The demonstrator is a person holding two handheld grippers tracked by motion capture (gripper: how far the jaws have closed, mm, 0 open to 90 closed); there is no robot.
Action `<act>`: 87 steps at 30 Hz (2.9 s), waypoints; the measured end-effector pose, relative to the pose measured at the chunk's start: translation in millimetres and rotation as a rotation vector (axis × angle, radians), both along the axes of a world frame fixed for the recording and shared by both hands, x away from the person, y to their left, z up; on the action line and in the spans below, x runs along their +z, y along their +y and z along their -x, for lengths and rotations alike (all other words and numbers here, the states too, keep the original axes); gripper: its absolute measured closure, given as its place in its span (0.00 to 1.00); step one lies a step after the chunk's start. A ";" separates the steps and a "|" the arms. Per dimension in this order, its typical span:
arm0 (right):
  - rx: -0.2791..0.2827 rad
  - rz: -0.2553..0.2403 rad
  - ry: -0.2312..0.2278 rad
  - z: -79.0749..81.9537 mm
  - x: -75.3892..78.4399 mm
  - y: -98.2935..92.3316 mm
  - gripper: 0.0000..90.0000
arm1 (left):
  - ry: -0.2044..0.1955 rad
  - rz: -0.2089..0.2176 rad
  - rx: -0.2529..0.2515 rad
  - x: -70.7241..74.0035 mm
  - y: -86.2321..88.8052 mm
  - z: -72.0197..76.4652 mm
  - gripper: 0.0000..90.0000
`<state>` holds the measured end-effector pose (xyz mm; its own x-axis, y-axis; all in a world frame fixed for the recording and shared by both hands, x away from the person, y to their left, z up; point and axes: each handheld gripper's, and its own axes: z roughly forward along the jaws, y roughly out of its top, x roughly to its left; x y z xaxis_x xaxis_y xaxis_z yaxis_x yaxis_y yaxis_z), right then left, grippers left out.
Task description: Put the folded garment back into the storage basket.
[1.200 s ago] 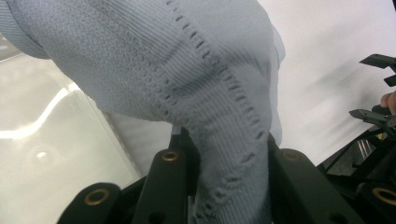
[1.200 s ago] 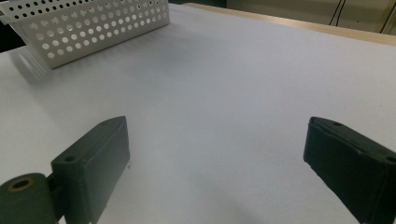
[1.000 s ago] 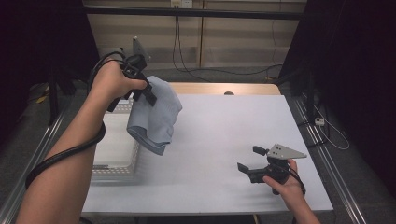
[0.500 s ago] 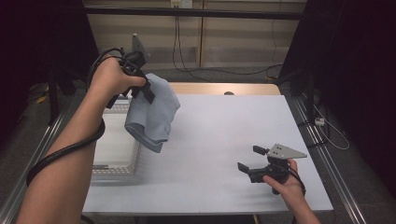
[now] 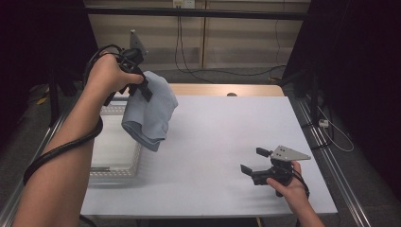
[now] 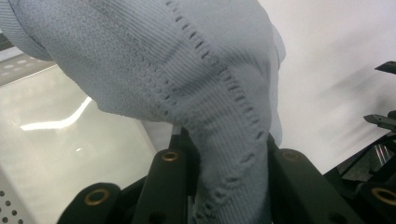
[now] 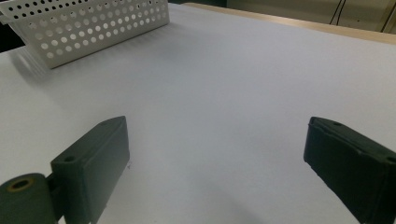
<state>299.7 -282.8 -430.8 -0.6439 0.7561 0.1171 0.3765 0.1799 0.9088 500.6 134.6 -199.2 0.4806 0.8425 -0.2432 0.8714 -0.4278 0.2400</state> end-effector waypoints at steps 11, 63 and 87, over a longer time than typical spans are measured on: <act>0.003 0.002 -0.001 -0.4 0.0 0.9 0.07 | -0.008 -0.007 0.012 6.3 9.3 -3.1 0.83; 0.014 -0.003 0.013 -4.1 -3.5 7.7 0.07 | 0.034 -0.058 0.104 -37.2 87.6 -26.5 0.83; 0.022 -0.008 0.007 -2.5 -1.7 9.9 0.07 | 0.040 -0.050 0.098 -46.1 89.6 -17.2 0.83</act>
<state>302.2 -272.9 -432.5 -0.6593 0.7410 0.1275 0.3792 0.1812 0.9074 517.8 224.1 -245.3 0.3862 0.8966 -0.2166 0.9181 -0.3508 0.1845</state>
